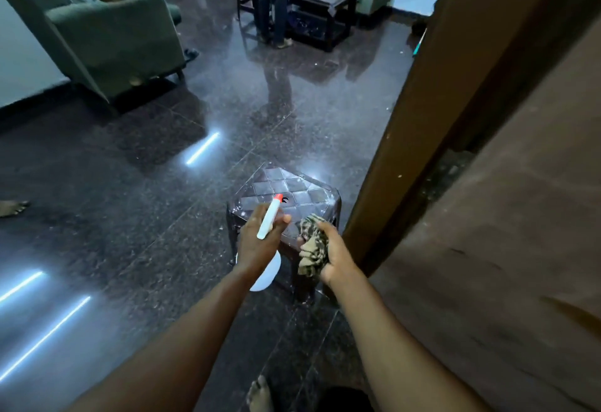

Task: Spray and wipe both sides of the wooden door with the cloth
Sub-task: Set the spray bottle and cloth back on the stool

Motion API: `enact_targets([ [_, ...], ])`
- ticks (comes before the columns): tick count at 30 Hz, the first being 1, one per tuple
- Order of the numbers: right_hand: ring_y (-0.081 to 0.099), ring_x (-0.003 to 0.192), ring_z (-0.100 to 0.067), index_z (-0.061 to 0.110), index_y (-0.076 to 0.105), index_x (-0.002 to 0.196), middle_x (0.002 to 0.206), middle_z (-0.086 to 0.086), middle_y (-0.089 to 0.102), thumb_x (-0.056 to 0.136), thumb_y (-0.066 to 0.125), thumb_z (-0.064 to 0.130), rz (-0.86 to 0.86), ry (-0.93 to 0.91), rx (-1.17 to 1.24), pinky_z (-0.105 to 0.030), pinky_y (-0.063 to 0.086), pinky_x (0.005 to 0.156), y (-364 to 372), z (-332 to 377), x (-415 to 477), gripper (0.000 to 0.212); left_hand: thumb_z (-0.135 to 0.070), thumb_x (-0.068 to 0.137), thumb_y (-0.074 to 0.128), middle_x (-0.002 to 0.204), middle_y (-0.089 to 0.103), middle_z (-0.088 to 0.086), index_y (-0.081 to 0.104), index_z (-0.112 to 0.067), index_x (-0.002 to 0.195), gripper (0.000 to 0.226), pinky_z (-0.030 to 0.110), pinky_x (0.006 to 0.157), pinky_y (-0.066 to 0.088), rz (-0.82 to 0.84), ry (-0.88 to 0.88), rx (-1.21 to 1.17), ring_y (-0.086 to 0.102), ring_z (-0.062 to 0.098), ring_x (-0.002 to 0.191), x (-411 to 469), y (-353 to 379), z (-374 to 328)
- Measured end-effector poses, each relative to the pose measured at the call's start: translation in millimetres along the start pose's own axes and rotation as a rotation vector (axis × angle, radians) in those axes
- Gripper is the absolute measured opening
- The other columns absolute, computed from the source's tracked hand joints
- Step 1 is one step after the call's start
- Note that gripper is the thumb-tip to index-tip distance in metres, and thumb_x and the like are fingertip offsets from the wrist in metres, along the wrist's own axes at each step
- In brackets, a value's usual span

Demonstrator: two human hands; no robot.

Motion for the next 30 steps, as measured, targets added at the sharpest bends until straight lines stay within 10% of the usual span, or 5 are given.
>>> enact_targets([
  [6,0.047,0.032,-0.021,0.012,0.046,0.074,0.044,-0.006,0.047,0.087,0.053,0.017,-0.24,-0.022,-0.025,-0.022,0.04,0.034,13.7,8.3,76.2,0.015,-0.032,0.08,0.073,0.081,0.06,-0.01,0.051,-0.026,0.108,0.036,0.022,0.064,0.044,0.097,-0.02,-0.001,0.058,0.009,0.071,83.9,-10.9,32.6],
  [12,0.062,0.071,-0.03,0.008,0.061,0.093,0.083,-0.016,0.064,0.088,0.056,0.023,-0.408,-0.016,0.06,-0.04,0.053,0.07,26.6,25.0,177.3,0.017,-0.034,0.082,0.069,0.09,0.061,-0.009,0.05,-0.03,0.111,0.034,0.026,0.069,0.045,0.183,-0.028,0.015,0.059,0.007,0.077,180.9,6.5,73.3],
  [19,0.058,0.093,-0.028,0.005,0.058,0.121,0.106,-0.014,0.062,0.096,0.055,0.028,-0.576,0.022,0.021,-0.04,0.048,0.078,27.8,37.1,259.8,0.034,-0.039,0.083,0.063,0.089,0.061,-0.026,0.048,-0.045,0.117,0.037,0.032,0.075,0.049,0.275,-0.052,0.047,0.058,-0.006,0.08,271.4,31.5,130.8],
  [26,0.033,0.146,-0.023,0.019,0.038,0.154,0.158,-0.005,0.038,0.1,0.049,0.005,-0.802,-0.586,-1.01,-0.036,0.031,0.118,28.9,77.1,313.1,0.056,-0.016,0.087,0.064,0.105,0.064,-0.003,0.048,-0.041,0.117,0.042,0.024,0.082,0.049,0.344,0.025,0.007,0.062,-0.005,0.092,344.4,70.5,172.3],
  [30,-0.009,0.154,-0.024,0.029,0.01,0.161,0.168,-0.002,-0.004,0.092,0.048,-0.003,-0.653,-0.376,-1.501,-0.042,0.007,0.124,25.3,39.6,372.2,0.084,-0.01,0.083,0.061,0.092,0.062,-0.021,0.05,-0.027,0.119,0.042,0.032,0.082,0.049,0.395,0.034,-0.051,0.063,-0.006,0.085,358.2,93.2,211.4],
])
Point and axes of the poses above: each hand's wrist, its own x-axis towards the middle knuckle, its own y-axis out of the palm, z = x × y, the point moved 3 cm from there along x, towards the middle knuckle
